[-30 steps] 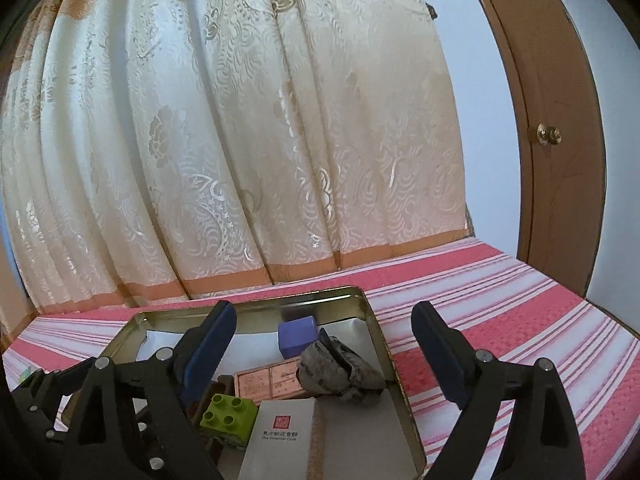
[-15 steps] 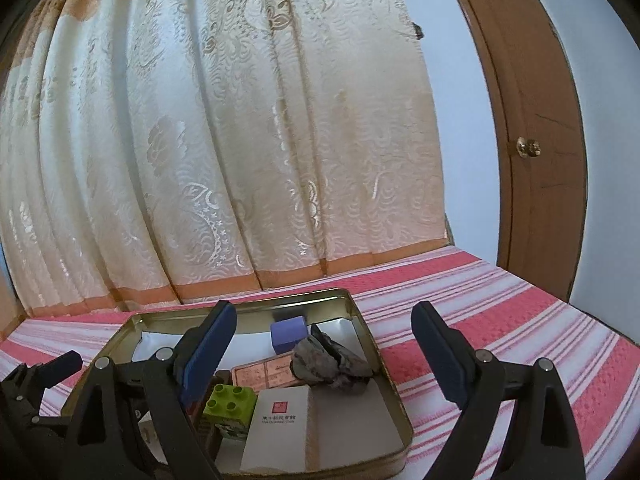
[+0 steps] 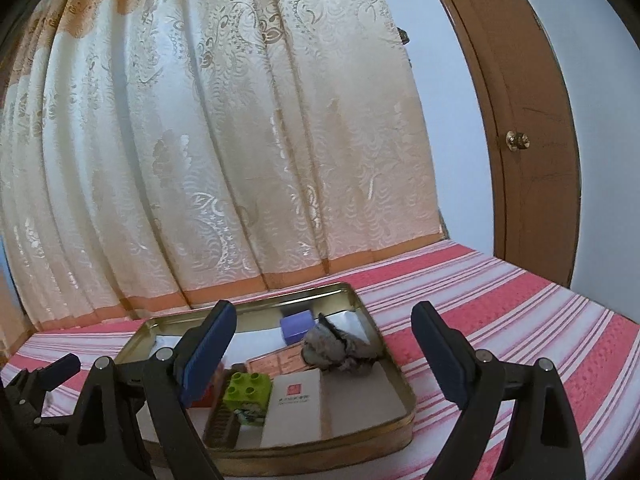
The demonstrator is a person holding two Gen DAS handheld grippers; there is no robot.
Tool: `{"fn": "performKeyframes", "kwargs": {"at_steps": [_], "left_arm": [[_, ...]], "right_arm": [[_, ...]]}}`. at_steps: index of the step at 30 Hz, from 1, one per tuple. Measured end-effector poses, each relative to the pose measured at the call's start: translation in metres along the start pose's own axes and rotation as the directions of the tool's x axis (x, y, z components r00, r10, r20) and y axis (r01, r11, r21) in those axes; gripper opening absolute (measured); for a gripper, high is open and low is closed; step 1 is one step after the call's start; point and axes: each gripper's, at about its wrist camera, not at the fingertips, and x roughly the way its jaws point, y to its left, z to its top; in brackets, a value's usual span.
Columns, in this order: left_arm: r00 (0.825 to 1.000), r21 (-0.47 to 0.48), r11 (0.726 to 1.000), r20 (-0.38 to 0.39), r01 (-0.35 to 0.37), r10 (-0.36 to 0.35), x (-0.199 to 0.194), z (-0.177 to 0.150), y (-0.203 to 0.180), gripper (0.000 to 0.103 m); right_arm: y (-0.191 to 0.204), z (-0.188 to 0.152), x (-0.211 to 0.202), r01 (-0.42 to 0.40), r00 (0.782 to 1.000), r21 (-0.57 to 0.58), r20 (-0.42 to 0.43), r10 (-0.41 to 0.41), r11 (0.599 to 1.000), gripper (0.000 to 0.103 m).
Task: Organize rigid objects
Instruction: 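Withdraw both grippers from the tin toward the blue block and clear box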
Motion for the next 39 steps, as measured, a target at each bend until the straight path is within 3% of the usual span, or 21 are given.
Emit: {"fn": "performKeyframes", "kwargs": {"at_steps": [16, 29, 39], "left_arm": [[0.999, -0.009, 0.999, 0.014, -0.049, 0.049, -0.023, -0.012, 0.047, 0.103], [0.993, -0.038, 0.993, 0.003, -0.115, 0.115, -0.041, -0.024, 0.108, 0.103], [0.984, -0.059, 0.983, -0.045, -0.172, 0.170, -0.055, -0.036, 0.162, 0.103]], "right_arm": [[0.038, -0.011, -0.024, -0.038, 0.999, -0.035, 0.038, 0.039, 0.999, 0.091], [0.109, -0.027, -0.031, -0.160, 0.987, -0.071, -0.005, 0.160, 0.985, 0.091], [0.163, -0.041, -0.025, -0.255, 0.966, -0.074, -0.074, 0.249, 0.964, 0.091]]}}
